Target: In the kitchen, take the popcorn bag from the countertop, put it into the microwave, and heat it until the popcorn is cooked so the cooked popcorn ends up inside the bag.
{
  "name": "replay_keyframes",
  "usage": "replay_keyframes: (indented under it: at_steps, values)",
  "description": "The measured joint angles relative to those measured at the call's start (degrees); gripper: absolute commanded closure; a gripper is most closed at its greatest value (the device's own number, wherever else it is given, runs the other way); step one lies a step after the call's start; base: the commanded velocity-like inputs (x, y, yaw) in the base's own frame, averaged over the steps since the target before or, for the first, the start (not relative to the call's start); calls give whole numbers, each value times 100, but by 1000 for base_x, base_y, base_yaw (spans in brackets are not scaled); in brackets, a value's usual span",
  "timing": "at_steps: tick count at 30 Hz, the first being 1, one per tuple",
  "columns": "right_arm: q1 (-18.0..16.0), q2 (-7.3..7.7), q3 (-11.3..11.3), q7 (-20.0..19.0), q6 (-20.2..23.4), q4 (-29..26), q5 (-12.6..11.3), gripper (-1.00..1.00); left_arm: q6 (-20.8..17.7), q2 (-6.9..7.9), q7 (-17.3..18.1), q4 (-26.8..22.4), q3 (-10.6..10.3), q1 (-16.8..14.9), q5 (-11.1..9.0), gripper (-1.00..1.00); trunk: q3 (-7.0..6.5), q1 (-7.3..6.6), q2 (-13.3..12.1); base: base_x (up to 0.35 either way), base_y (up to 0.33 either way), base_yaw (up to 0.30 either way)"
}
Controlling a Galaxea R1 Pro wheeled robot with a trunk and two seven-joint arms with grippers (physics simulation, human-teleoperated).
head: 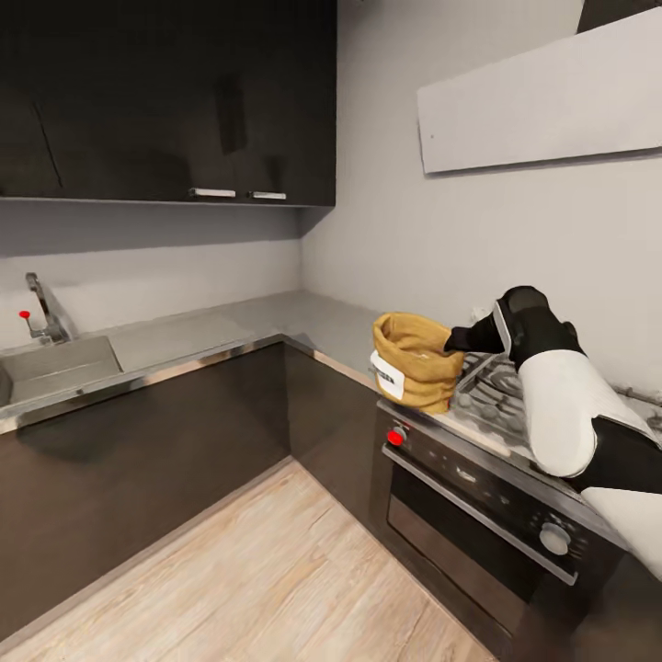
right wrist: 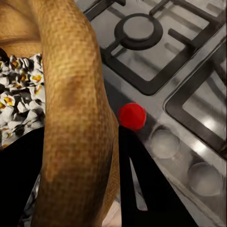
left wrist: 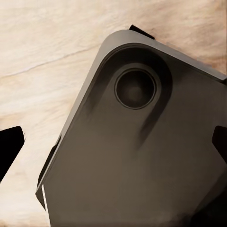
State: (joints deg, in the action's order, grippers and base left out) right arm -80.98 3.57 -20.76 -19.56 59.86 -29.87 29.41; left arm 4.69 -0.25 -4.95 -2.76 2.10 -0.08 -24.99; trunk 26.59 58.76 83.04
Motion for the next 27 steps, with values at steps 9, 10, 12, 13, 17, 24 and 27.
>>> replay_keyframes:
  at_steps: [9,10,12,13,17,24,27]
  values:
    - [0,-10,2,30,0,-294,10,100,-3,0,5,2,-2,0,0,-100,0,0,0,-347,0,0]
    - [0,-10,5,41,0,-295,14,100,-4,0,7,4,-4,0,0,-100,0,0,0,-347,0,0]
    - [0,-16,8,55,1,-296,21,100,-6,0,8,6,-6,0,1,-100,0,0,0,-347,0,-95]
    - [1,-14,4,59,1,-296,24,100,-6,0,8,6,-6,0,1,-100,0,0,0,-347,0,-223]
    - [0,-10,0,71,1,-291,28,100,-4,0,9,7,-7,0,1,-100,0,0,0,-347,0,-29]
    - [0,-4,1,63,0,-247,22,100,-4,0,9,8,-4,1,1,-100,0,0,0,-347,0,-2]
    - [0,-2,1,50,1,-236,16,100,0,0,7,7,-6,0,1,-100,0,0,0,-347,0,0]
